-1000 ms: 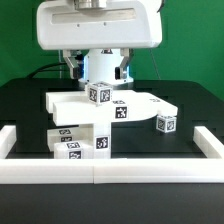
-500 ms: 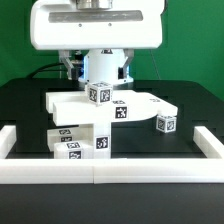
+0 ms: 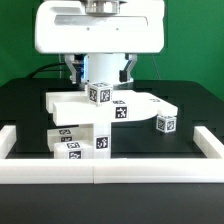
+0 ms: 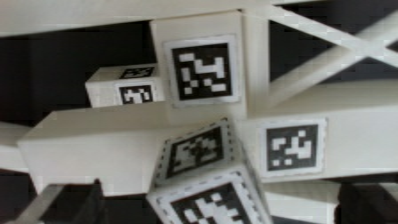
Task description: Assemble chair
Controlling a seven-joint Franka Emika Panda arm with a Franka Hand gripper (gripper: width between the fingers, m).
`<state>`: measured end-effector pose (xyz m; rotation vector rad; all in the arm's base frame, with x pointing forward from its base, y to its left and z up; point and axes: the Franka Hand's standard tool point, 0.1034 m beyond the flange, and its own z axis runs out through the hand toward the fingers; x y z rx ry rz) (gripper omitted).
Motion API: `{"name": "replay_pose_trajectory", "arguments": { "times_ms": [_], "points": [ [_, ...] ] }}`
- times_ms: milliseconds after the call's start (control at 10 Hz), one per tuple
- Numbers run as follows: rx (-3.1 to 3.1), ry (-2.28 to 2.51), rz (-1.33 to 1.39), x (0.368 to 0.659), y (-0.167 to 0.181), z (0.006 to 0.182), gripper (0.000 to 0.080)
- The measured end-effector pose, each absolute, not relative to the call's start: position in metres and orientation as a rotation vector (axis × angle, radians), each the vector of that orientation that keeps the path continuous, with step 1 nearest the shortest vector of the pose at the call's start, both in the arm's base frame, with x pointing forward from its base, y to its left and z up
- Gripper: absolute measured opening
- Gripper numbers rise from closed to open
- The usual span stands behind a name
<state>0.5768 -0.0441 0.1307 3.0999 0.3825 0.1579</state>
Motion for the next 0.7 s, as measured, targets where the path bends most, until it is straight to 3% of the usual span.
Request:
{"name": "replay_pose_trajectory", "arguments": {
  "times_ms": [700],
  "points": [
    [2.899, 0.973, 0.089, 0.5752, -0.0506, 0.1274, 0.0648]
  ]
}}
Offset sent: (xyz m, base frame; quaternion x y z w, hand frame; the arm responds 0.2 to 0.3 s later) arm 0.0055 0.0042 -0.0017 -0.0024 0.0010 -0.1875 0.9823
